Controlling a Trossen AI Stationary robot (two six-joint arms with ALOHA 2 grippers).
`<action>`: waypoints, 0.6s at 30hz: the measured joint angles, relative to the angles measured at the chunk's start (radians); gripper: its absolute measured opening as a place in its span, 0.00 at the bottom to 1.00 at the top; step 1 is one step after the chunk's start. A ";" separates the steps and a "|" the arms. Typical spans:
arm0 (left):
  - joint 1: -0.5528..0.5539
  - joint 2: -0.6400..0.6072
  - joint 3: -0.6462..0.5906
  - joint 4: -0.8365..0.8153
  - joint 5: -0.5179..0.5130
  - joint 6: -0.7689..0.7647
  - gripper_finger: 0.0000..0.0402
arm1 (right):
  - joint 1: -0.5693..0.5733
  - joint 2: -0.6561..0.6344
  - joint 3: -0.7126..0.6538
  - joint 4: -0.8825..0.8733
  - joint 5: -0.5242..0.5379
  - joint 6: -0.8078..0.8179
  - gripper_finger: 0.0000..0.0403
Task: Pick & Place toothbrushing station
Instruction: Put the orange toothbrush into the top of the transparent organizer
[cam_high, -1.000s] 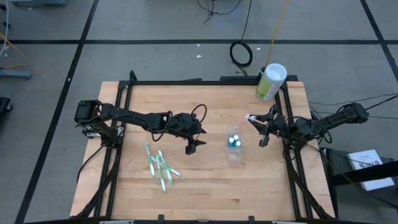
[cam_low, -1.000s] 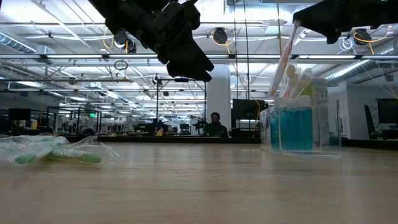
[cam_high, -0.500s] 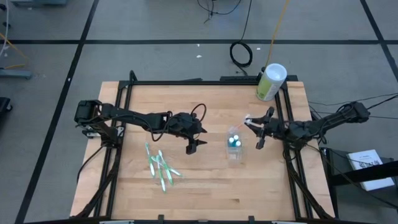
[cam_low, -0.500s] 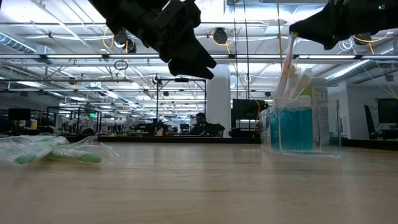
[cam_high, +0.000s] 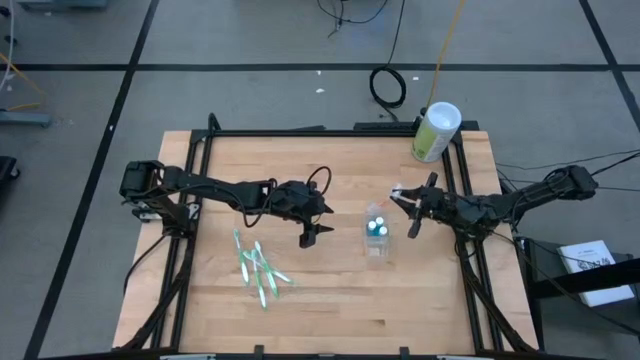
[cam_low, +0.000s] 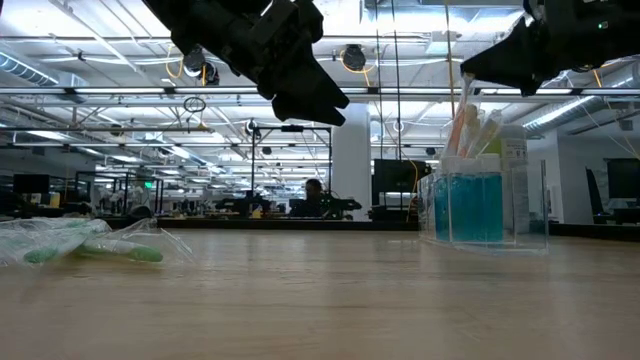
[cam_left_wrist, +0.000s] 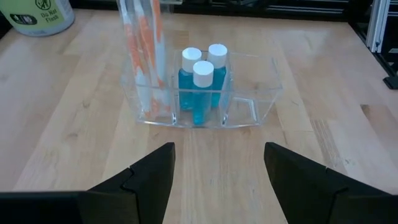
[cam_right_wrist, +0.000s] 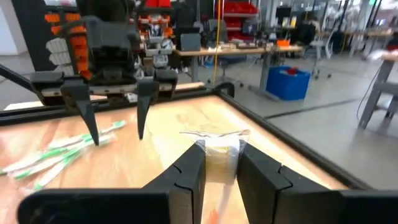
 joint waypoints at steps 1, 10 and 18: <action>0.000 0.000 0.000 0.002 -0.001 0.007 0.63 | 0.001 0.000 0.000 -0.011 0.000 0.017 0.18; 0.000 0.000 0.000 0.019 -0.007 0.018 0.63 | 0.002 0.024 -0.040 -0.012 0.000 0.077 0.18; 0.000 0.000 0.000 0.019 -0.008 0.017 0.63 | 0.002 0.042 -0.120 0.013 0.001 0.136 0.18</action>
